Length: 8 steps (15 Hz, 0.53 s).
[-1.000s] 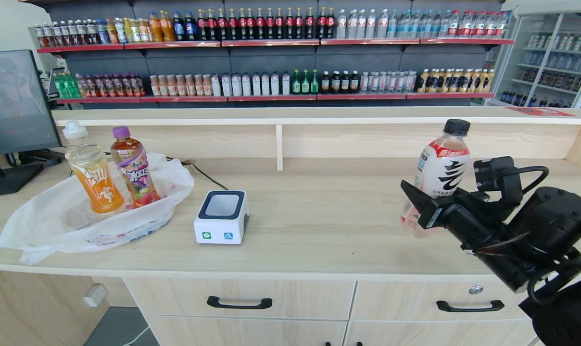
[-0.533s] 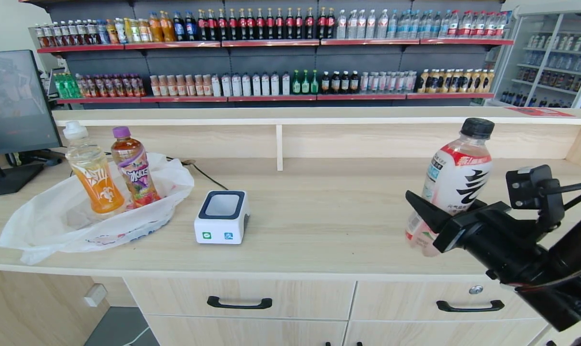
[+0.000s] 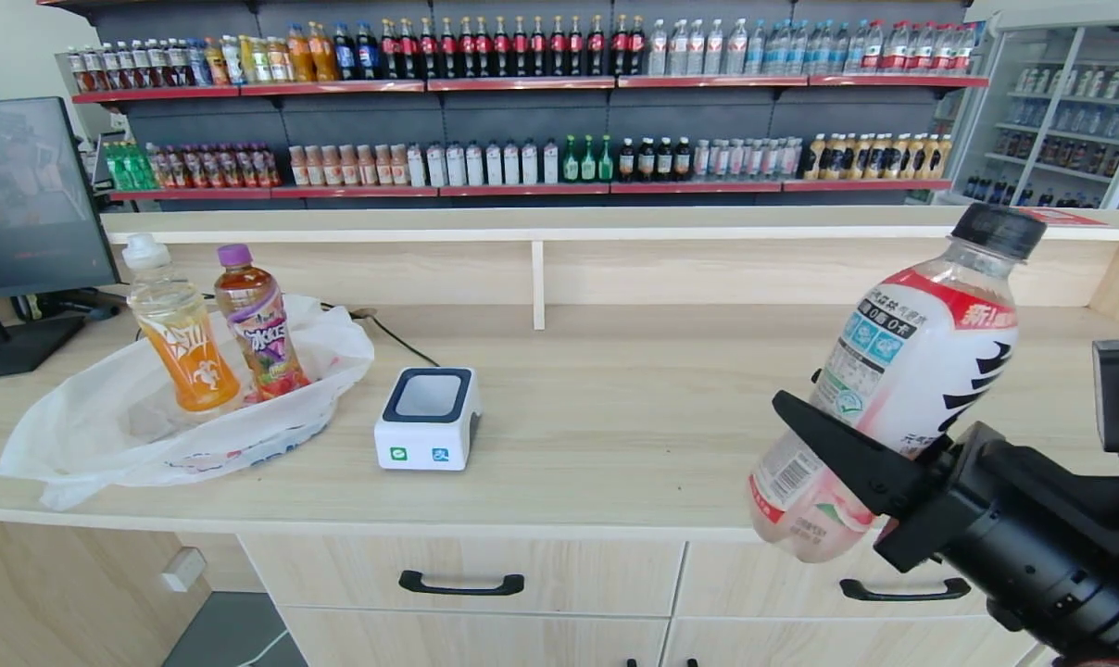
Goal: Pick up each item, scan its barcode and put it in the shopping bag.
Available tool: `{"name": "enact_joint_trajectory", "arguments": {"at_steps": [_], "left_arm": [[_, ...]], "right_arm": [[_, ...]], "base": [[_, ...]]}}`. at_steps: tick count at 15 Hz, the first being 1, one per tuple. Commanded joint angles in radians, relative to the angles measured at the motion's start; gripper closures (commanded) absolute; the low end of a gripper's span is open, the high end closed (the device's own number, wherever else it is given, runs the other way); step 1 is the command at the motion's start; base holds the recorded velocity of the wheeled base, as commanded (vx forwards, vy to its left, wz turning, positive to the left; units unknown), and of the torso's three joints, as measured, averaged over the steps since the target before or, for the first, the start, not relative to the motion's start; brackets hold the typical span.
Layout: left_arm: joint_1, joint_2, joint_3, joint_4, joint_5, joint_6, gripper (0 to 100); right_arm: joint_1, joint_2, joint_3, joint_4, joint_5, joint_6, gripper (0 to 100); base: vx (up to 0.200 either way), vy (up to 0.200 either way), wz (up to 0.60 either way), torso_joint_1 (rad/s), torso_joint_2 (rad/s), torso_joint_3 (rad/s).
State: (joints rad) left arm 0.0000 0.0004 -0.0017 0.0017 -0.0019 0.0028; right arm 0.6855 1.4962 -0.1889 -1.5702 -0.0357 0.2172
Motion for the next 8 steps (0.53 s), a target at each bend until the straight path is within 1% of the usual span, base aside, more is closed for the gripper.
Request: {"name": "enact_joint_trajectory", "arguments": {"at_steps": [1, 2, 3, 5, 7, 8], "left_arm": [[0.000, 0.000, 0.000, 0.000, 0.000, 0.000, 0], [0.000, 0.000, 0.000, 0.000, 0.000, 0.000, 0], [0.000, 0.000, 0.000, 0.000, 0.000, 0.000, 0], [0.000, 0.000, 0.000, 0.000, 0.000, 0.000, 0], [0.000, 0.000, 0.000, 0.000, 0.000, 0.000, 0], [0.000, 0.000, 0.000, 0.000, -0.001, 0.000, 0]], "right_arm": [[0.057, -0.028, -0.018, -0.001, 0.019, 0.067, 100], [0.081, -0.022, -0.038, -0.001, 0.056, 0.110, 100], [0.089, -0.016, -0.050, -0.001, 0.083, 0.123, 100], [0.098, 0.033, -0.112, -0.001, 0.212, 0.171, 100], [0.118, 0.070, -0.165, -0.001, 0.274, 0.194, 100], [0.126, 0.096, -0.207, -0.001, 0.286, 0.232, 100]], "base": [[0.000, 0.000, 0.00, 0.000, 0.00, 0.000], [0.000, 0.000, 0.00, 0.000, 0.00, 0.000], [0.000, 0.000, 0.00, 0.000, 0.00, 0.000], [0.000, 0.000, 0.00, 0.000, 0.00, 0.000], [0.000, 0.000, 0.00, 0.000, 0.00, 0.000], [0.000, 0.000, 0.00, 0.000, 0.00, 0.000]]}}
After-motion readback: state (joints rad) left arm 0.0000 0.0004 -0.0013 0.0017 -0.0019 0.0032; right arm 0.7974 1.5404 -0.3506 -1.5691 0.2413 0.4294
